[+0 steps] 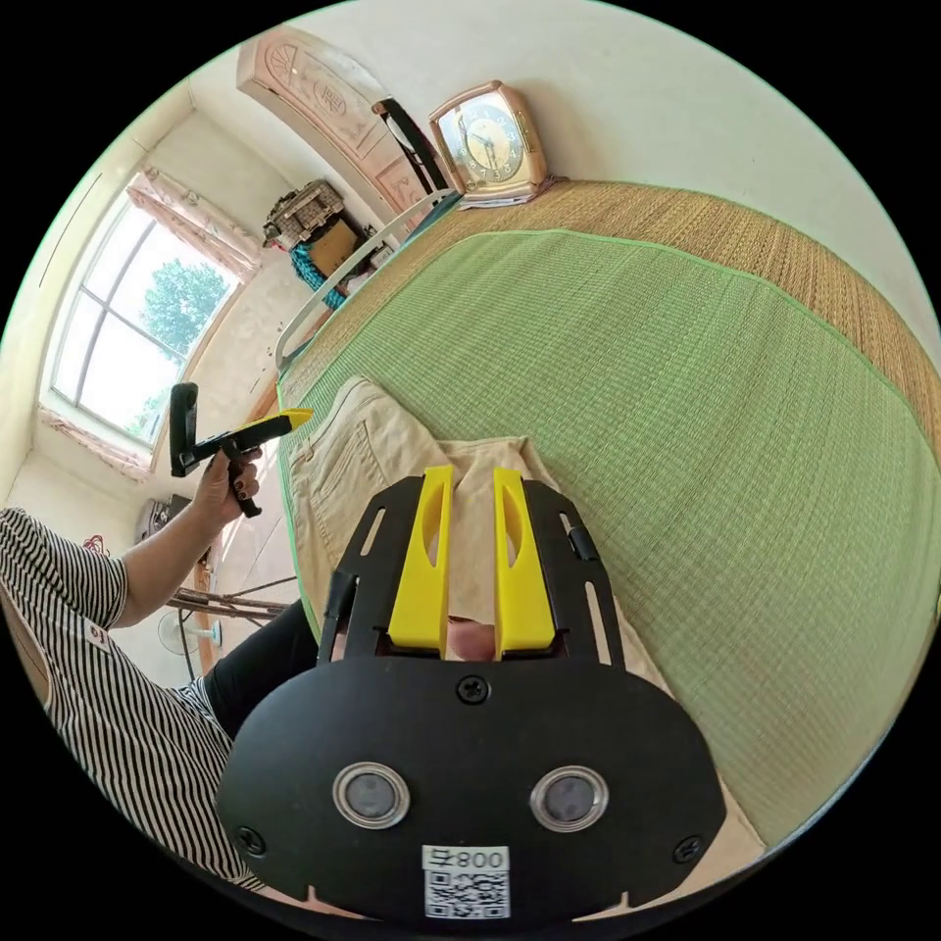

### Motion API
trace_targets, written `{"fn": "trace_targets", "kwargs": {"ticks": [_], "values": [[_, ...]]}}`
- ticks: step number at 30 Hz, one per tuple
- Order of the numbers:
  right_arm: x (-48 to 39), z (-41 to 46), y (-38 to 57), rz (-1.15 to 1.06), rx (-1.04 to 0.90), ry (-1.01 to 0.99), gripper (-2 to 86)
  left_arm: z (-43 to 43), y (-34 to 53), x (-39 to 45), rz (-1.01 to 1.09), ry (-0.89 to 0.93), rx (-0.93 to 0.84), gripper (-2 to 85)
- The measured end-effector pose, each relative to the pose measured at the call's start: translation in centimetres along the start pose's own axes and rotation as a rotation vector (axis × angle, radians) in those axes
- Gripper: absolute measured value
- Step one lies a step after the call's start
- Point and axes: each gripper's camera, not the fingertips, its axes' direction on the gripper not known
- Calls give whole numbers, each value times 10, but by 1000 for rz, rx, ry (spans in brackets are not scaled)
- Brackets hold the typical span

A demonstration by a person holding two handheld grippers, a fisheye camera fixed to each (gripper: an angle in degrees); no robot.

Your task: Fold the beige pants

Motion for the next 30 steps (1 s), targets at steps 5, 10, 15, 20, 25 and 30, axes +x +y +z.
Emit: {"fn": "trace_targets", "kwargs": {"ticks": [5,10,15,20,25,30], "values": [[26,18,-32,35,-54,-5,69,-31,-50,-39,-93,74,-59,106],[33,30,-50,36,-104,22,54,-62,-78,-45,-120,181,-148,52],[52,33,-60,81,-113,-10,15,-124,-91,-39,-114,229,-75,15],[71,8,-63,119,-9,-92,-2,-200,-90,-29,-76,290,53,6],[96,4,-60,192,59,-208,-5,-239,-74,-31,-122,312,97,3],[111,24,-63,237,42,-195,-4,-230,-76,-35,-186,276,60,5]]}}
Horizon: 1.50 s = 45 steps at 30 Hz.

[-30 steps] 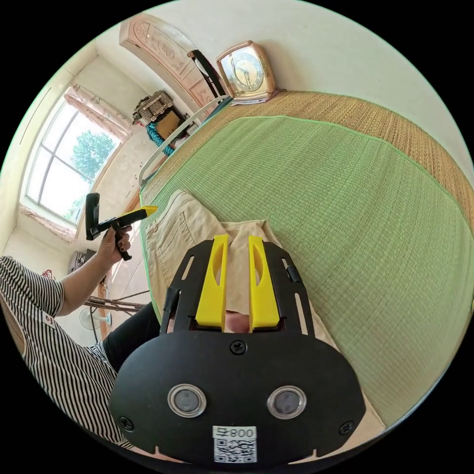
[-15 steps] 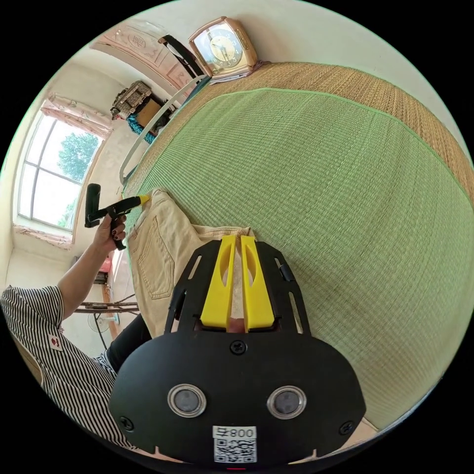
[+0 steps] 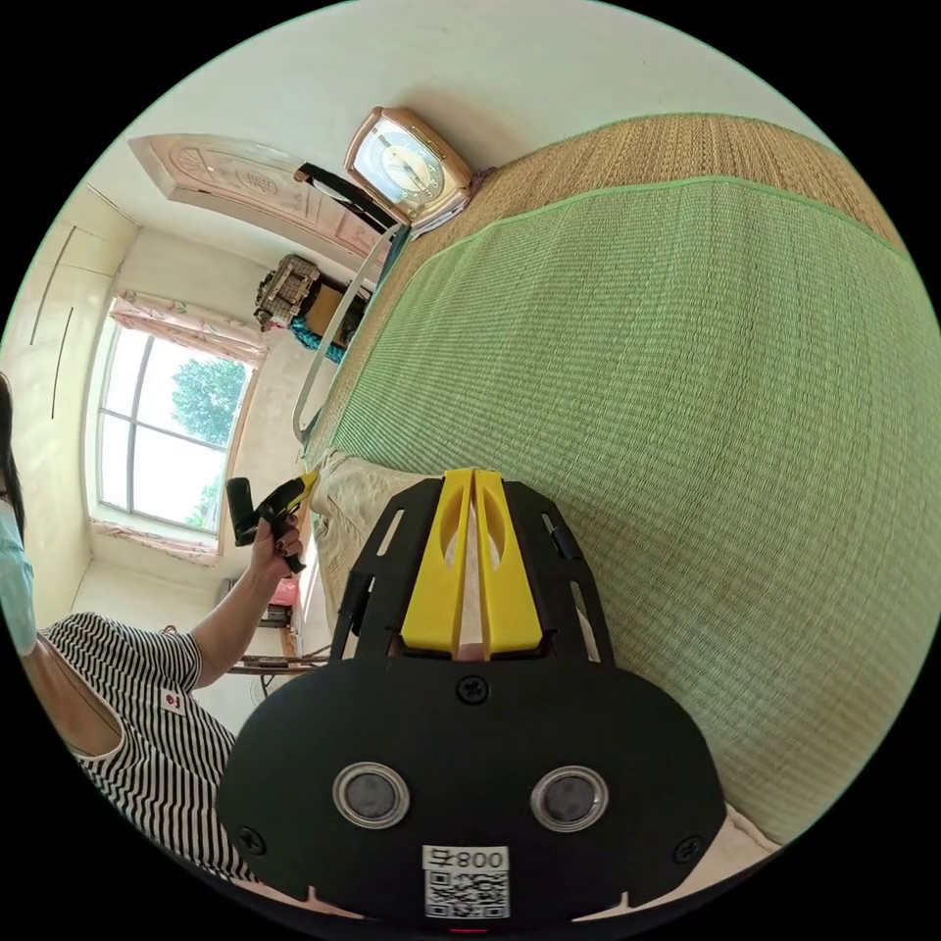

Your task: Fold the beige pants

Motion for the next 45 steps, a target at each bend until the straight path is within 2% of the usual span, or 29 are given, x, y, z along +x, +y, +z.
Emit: {"fn": "trace_targets", "kwargs": {"ticks": [4,12,18,21,22,30,33,35,38,40,45], "values": [[2,12,-5,-19,-32,47,-1,3,-3,4,-26,-37,-23,11],[-15,-7,16,-102,47,46,1,-31,29,25,-19,-59,22,27],[-94,57,84,-345,-165,80,0,-21,75,42,12,-166,-40,17],[-111,109,117,-426,-294,207,-1,-4,90,37,2,-215,-64,8],[-112,117,127,-445,-265,260,-2,1,94,36,0,-215,-62,6],[-110,123,131,-402,-286,216,0,28,117,59,80,-239,-28,2],[-112,102,124,-391,-174,261,1,51,117,83,177,-194,12,2],[-103,95,112,-365,-113,366,1,79,112,94,239,-177,-13,2],[-84,108,104,-324,-119,483,1,135,106,100,282,-235,-87,2],[-75,121,105,-293,-154,479,2,179,111,93,290,-369,-173,2],[-77,123,118,-307,-112,466,2,213,137,74,275,-368,-198,2]]}}
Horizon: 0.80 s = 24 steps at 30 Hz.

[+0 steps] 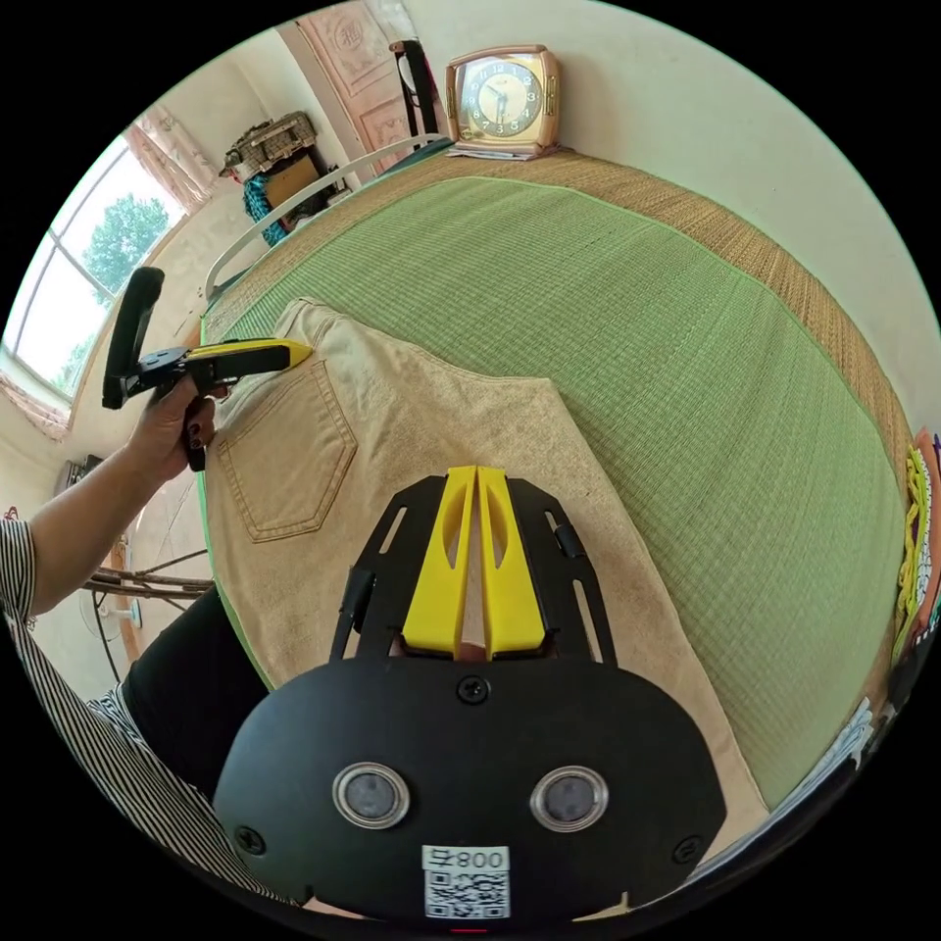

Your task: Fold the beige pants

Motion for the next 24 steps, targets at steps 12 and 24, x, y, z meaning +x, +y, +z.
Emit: {"fn": "trace_targets", "kwargs": {"ticks": [12,24], "values": [[-48,-67,102,22,-56,-58,2,79,128,52,102,84,-44,1],[-53,-85,166,185,-95,-54,1,179,197,51,75,138,-65,2]]}}
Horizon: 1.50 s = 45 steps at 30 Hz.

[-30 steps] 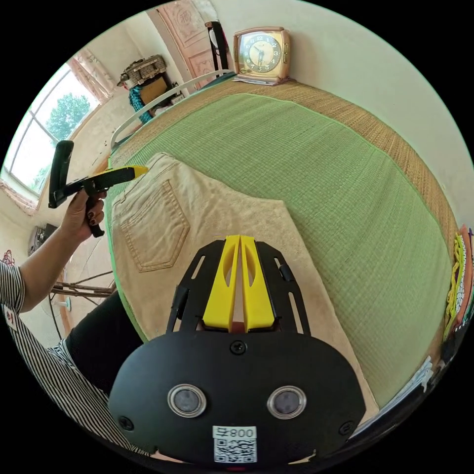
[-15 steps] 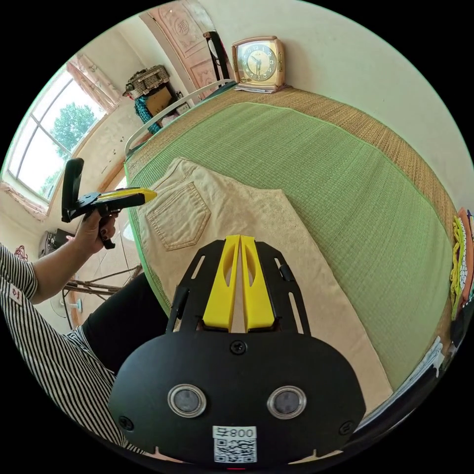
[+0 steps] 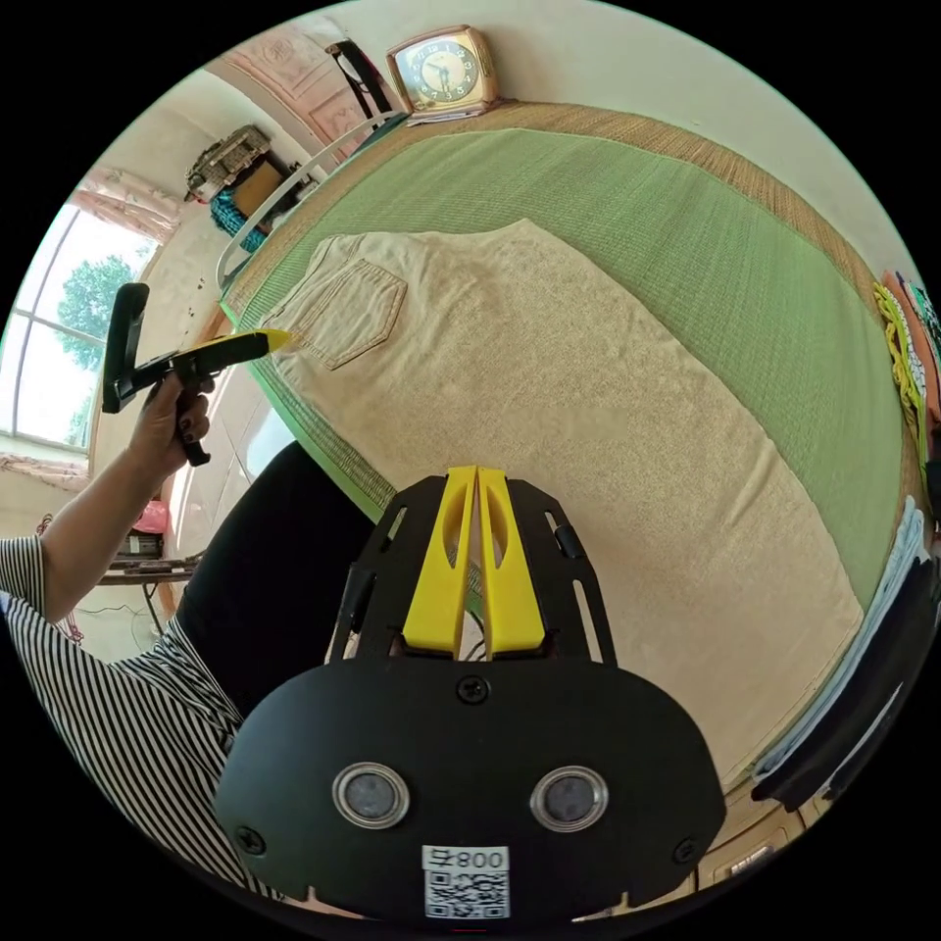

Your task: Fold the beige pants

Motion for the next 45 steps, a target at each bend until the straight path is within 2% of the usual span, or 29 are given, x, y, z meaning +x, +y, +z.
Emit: {"fn": "trace_targets", "kwargs": {"ticks": [9,20,26,30,37,45], "values": [[26,-57,101,171,123,15,2,91,77,45,192,116,-32,2],[137,-127,292,718,444,-59,29,282,130,134,516,185,-240,19],[180,-140,346,888,505,-81,57,398,145,197,685,212,-320,30],[201,-145,361,935,516,-99,62,478,159,233,788,215,-375,39],[235,-146,397,988,636,-298,81,605,190,272,962,160,-452,59],[247,-149,418,956,683,-433,93,723,215,273,1011,125,-515,63]]}}
